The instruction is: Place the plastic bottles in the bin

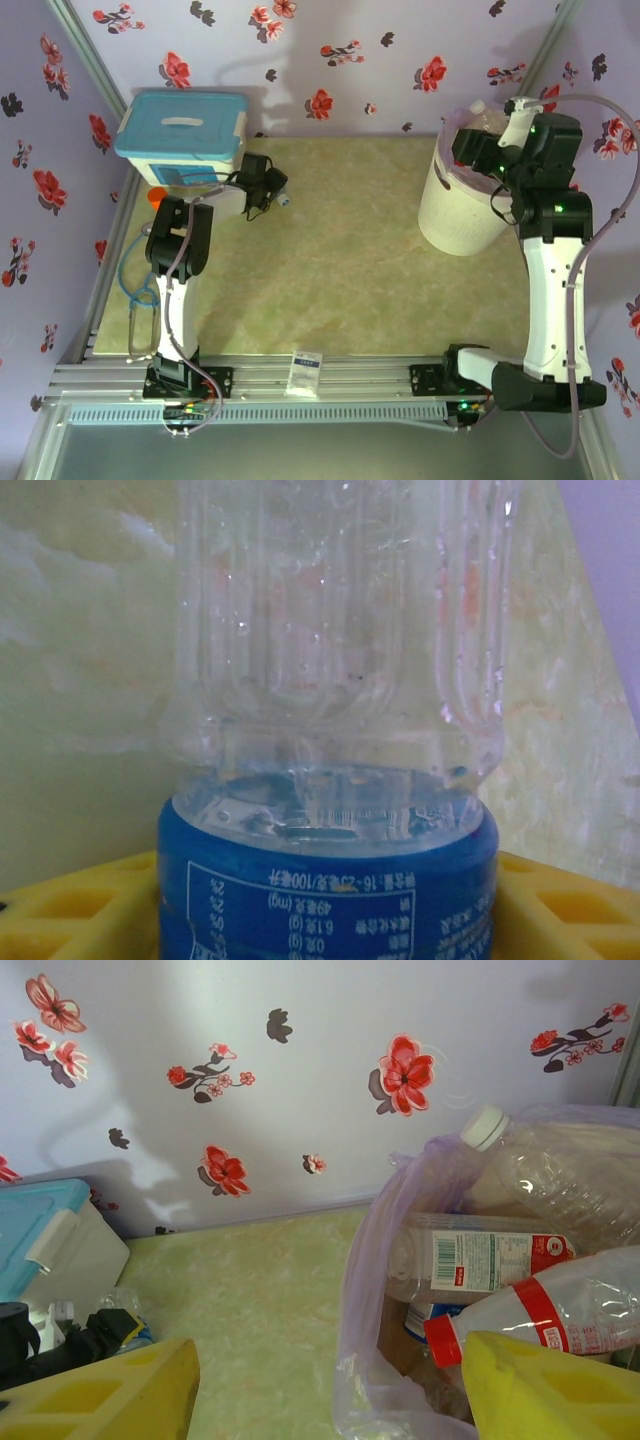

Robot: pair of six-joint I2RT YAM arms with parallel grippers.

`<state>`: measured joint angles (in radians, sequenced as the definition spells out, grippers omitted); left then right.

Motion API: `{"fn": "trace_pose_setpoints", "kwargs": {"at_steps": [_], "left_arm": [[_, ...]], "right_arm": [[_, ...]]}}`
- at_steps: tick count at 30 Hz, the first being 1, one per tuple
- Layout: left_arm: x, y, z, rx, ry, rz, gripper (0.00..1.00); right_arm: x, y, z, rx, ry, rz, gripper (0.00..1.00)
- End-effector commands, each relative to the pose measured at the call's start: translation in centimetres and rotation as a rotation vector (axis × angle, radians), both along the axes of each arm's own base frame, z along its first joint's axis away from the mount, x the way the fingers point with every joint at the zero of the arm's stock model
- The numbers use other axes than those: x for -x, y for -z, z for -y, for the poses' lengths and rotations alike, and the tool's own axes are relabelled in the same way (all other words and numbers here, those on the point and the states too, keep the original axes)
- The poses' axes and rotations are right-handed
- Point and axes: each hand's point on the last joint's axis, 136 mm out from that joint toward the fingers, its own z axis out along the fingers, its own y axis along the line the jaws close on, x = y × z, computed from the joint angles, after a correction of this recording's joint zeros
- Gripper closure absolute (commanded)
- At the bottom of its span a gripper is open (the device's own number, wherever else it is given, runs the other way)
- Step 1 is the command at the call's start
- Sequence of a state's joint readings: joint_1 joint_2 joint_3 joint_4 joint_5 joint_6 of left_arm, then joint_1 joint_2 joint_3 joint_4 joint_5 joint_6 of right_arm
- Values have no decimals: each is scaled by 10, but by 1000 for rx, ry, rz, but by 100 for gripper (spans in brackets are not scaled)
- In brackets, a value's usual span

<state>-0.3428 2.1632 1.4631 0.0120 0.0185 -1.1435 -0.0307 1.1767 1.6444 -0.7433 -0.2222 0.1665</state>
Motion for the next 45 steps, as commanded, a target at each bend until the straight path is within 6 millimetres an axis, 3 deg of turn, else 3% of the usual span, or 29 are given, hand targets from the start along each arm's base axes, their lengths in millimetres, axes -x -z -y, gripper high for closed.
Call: {"fn": "trace_pose_setpoints", "kwargs": {"at_steps": [1, 6, 10, 16, 20, 24, 29, 35, 41, 45], "left_arm": [[2, -14, 4, -34, 43, 57, 35], [17, -44, 10, -91, 153, 137, 48], [35, -69, 16, -99, 238, 195, 50], [82, -124, 49, -18, 516, 404, 62], [125, -159, 63, 6, 714, 567, 70], [166, -176, 66, -29, 844, 661, 71], [200, -196, 64, -72, 898, 770, 72], [210, -210, 66, -93, 921, 815, 73], [213, -212, 76, -92, 952, 826, 74], [214, -214, 80, -92, 963, 835, 74]], "right_arm": [[7, 3, -6, -29, -18, -13, 29], [5, -3, -25, -66, -85, -8, 30], [6, -3, -52, -71, -153, -17, 30], [9, 25, -121, -103, -328, -108, 29], [4, 46, -169, -143, -427, -160, 24], [-5, 64, -215, -182, -510, -196, 21], [-19, 86, -267, -290, -609, -258, 17], [-18, 106, -313, -338, -706, -314, 14], [-26, 123, -332, -401, -730, -356, 15], [-30, 131, -338, -406, -737, -373, 22]]}}
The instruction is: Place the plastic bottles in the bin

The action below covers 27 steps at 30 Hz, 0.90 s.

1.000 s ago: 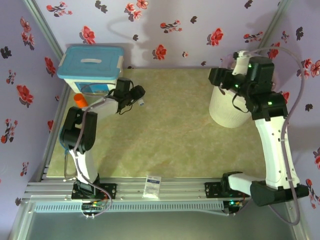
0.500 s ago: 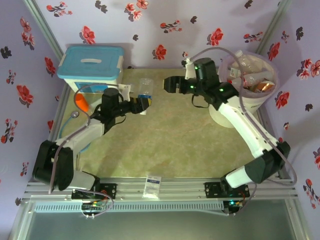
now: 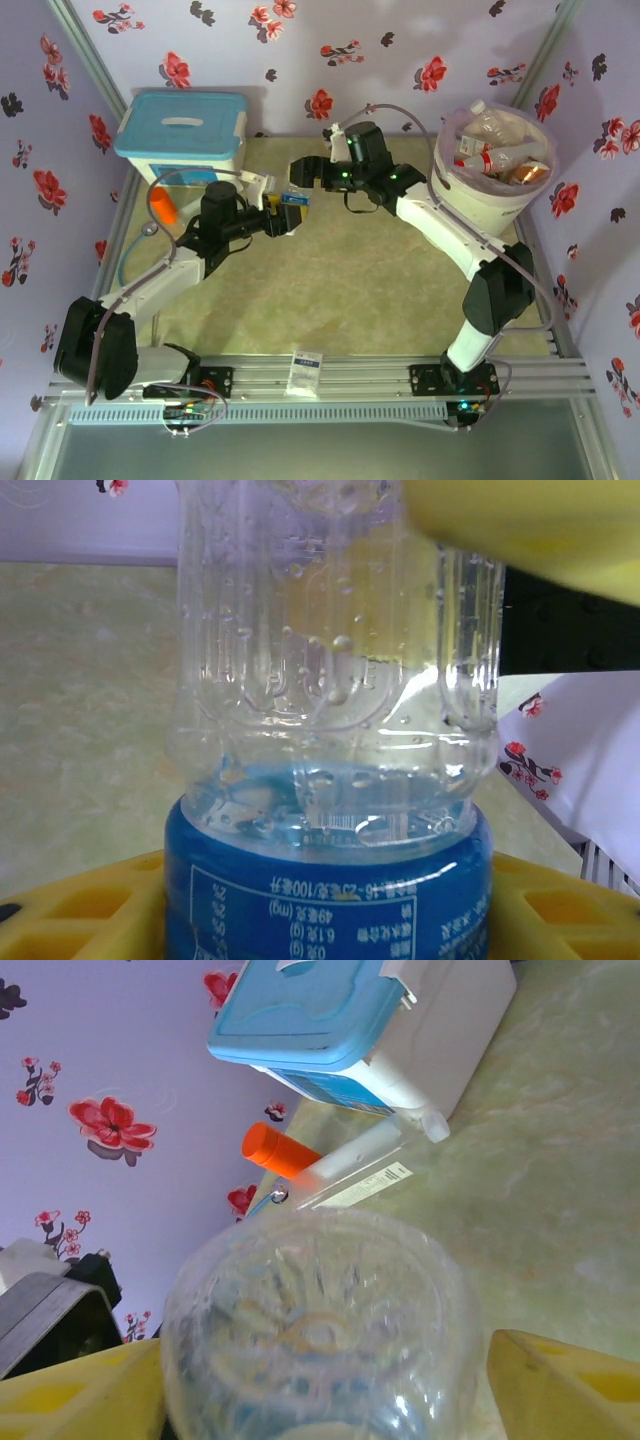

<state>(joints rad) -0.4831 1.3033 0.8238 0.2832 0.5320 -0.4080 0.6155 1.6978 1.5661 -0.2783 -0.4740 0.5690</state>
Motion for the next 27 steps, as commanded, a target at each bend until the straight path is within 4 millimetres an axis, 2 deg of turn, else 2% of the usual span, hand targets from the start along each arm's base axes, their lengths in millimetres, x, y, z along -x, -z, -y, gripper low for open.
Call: {"fn": "trace_pose_setpoints", "kwargs": {"at_steps": [1, 3, 8, 10, 12, 14, 16, 19, 22, 24, 27], "left_arm": [[1, -17, 8, 9, 38, 69, 74], [2, -17, 9, 8, 41, 69, 74], [3, -16, 9, 6, 43, 66, 70], [3, -16, 9, 9, 41, 65, 55], [2, -16, 8, 8, 30, 63, 31], [1, -16, 3, -8, 3, 52, 11], [2, -15, -2, -26, -22, 51, 1], [4, -17, -17, -56, -91, 61, 0], [6, -16, -37, -101, -185, 64, 0], [4, -9, -53, -153, -263, 47, 0], [-3, 11, -79, -251, -389, -8, 0]], "right_arm": [[-2, -9, -11, -51, -22, 11, 25], [-4, -4, -9, -32, -15, 9, 33], [-5, 0, -7, -9, -8, 13, 45], [-6, -3, -6, -8, -5, 23, 47], [-8, -10, -2, 1, 1, 47, 50], [-11, -21, 7, 15, 21, 77, 52], [-17, -36, 23, 29, 50, 114, 53], [-28, -68, 72, 87, 140, 194, 52], [-31, -112, 138, 158, 279, 306, 53], [-21, -148, 185, 185, 390, 387, 54], [-4, -187, 248, 233, 558, 473, 56]]}}
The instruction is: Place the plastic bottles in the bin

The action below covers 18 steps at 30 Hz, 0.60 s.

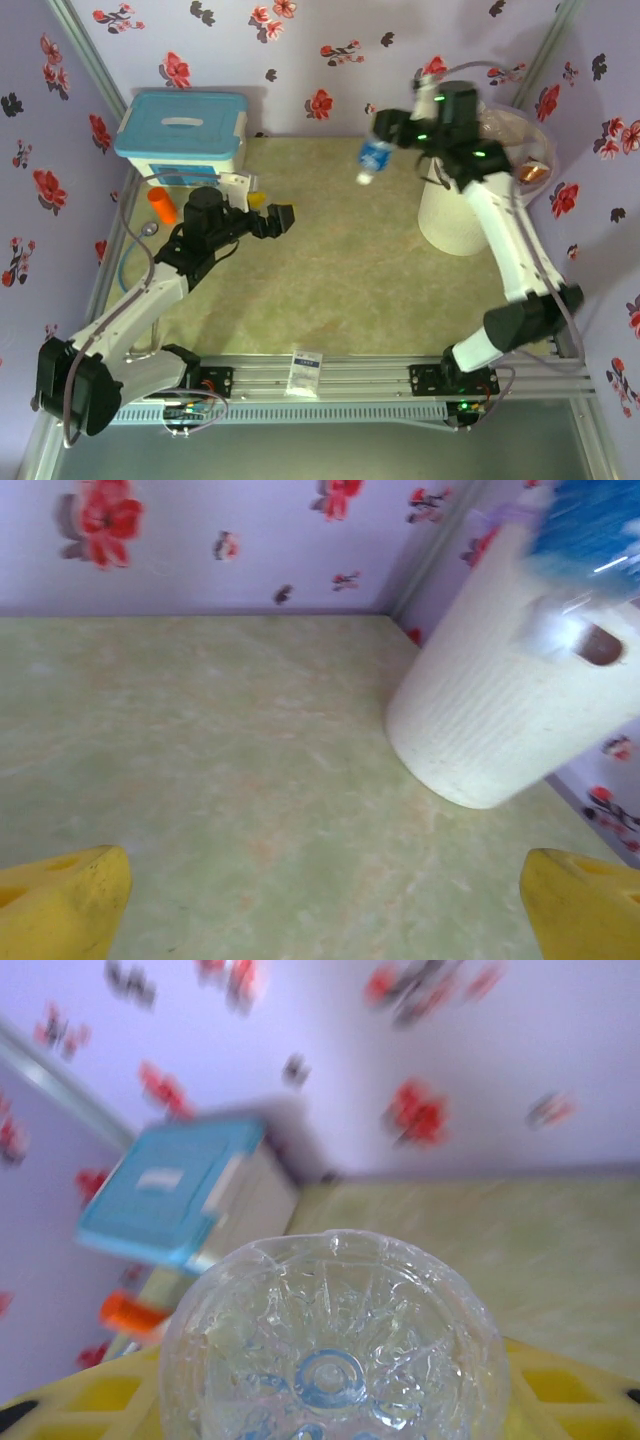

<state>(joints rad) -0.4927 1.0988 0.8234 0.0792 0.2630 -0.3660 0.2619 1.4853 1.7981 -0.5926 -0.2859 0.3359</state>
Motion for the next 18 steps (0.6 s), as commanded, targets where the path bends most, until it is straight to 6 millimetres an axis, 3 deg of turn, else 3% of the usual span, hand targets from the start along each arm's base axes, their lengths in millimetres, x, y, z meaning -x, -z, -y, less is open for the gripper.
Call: {"fn": "trace_pose_setpoints", "kwargs": {"at_steps": [1, 5, 9, 13, 18], "left_arm": [[-10, 45, -40, -171, -200, -106, 0], [-16, 64, -60, -196, -285, -166, 0], [-16, 66, -63, -199, -289, -166, 0], [-14, 67, -66, -214, -290, -171, 0], [-11, 71, -73, -272, -301, -216, 0]], "right_arm": [[44, -67, 71, 112, 186, 168, 56], [65, -89, 145, 286, 439, 211, 57], [63, -89, 193, 495, 626, 182, 58], [45, -77, 218, 611, 728, 137, 59], [19, -50, 219, 640, 715, 71, 58]]}}
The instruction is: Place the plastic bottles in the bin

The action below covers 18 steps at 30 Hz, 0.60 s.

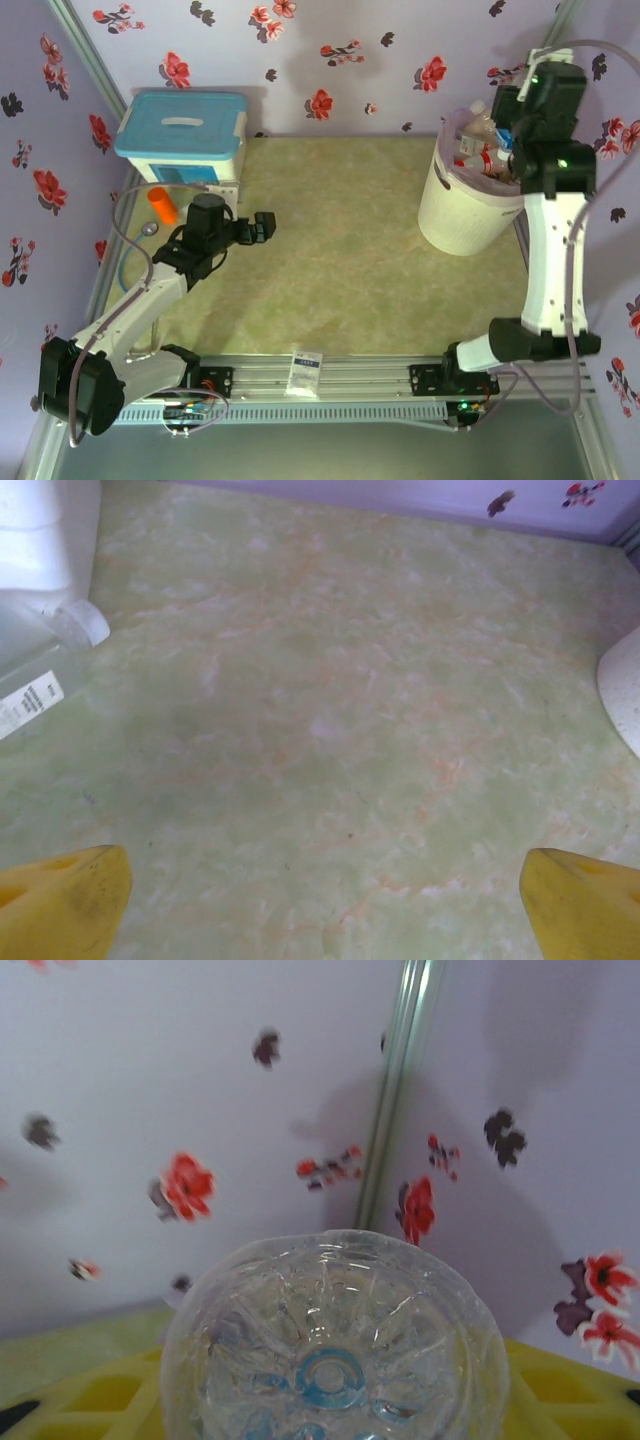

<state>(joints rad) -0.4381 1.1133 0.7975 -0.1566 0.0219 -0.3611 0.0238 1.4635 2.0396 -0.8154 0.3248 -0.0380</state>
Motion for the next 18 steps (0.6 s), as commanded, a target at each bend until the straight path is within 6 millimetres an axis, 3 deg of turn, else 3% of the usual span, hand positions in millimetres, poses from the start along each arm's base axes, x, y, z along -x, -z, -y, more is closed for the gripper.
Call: {"fn": "trace_pose_setpoints", "kwargs": {"at_steps": [1, 7, 12, 18], "left_arm": [[1, 0, -13, -75, -32, -31, 0], [-5, 10, -48, -287, -140, -78, 0], [-27, 12, -75, -475, -216, -126, 0], [-55, 34, -94, -571, -230, -189, 0]], "right_arm": [[-2, 14, 15, 70, 64, -55, 58], [-22, 46, 21, 133, 86, -171, 55], [-37, 72, 22, 149, 79, -278, 51], [-43, 107, 18, 128, 52, -408, 45]]}}
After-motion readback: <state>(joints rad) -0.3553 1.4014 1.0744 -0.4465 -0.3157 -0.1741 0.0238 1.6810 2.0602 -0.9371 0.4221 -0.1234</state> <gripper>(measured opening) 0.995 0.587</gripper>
